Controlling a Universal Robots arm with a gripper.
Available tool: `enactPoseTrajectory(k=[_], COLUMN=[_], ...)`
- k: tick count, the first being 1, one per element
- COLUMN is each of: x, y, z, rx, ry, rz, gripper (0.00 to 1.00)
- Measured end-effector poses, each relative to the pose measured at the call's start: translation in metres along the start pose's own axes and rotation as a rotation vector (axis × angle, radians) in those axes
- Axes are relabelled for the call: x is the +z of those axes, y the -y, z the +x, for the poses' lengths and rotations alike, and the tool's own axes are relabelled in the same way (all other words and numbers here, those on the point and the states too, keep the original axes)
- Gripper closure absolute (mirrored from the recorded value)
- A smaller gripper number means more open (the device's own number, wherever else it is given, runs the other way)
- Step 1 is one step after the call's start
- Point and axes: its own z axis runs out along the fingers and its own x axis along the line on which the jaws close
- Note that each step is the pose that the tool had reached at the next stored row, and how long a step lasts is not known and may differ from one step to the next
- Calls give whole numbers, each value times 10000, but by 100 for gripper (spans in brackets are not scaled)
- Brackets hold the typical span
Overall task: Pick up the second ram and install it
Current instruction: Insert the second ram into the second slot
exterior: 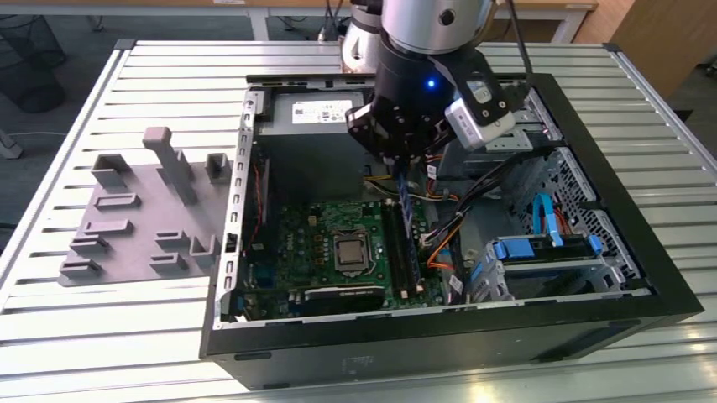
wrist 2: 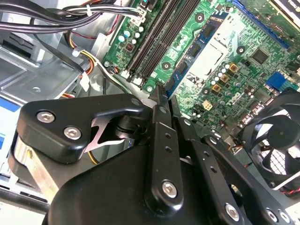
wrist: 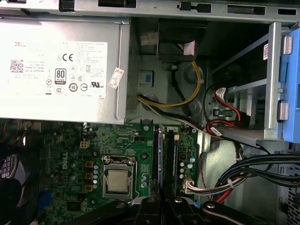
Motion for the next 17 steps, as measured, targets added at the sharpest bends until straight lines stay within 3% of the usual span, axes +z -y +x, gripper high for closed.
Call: enactPoseTrajectory(k=[17], x=[78], y=[43], z=[-27], rx=[24], ry=[-47], rz=[-1], gripper=[86])
